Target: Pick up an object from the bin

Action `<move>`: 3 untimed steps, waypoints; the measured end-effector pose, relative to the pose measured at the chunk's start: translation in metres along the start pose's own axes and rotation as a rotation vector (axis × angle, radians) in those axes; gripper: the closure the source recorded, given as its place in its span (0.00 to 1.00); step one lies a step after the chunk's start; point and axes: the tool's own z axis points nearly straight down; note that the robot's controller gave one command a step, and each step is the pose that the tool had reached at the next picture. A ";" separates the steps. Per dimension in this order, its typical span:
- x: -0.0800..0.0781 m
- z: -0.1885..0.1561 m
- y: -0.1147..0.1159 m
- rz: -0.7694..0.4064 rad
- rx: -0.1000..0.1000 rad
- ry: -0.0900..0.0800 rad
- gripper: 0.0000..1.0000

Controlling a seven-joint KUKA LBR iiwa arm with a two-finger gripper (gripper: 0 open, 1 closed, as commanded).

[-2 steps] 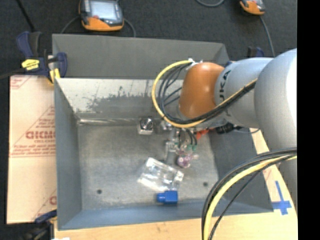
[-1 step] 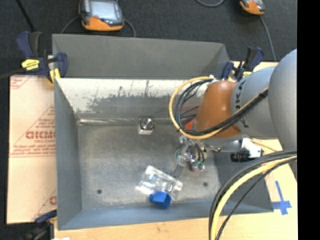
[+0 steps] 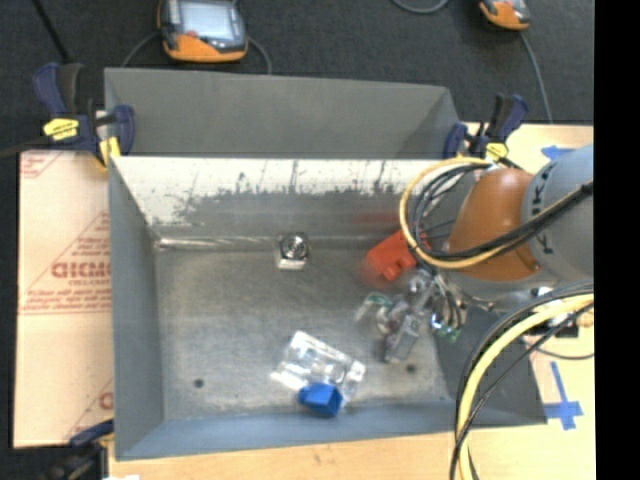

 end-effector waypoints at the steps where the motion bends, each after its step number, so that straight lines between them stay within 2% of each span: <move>1: -0.001 0.000 0.000 0.000 -0.001 -0.002 0.00; 2: 0.013 0.001 0.001 0.121 -0.004 0.005 0.00; 3: 0.012 0.000 0.001 0.119 -0.003 0.005 1.00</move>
Offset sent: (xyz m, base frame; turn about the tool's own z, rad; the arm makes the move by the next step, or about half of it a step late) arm 0.0000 0.0000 0.0000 0.0000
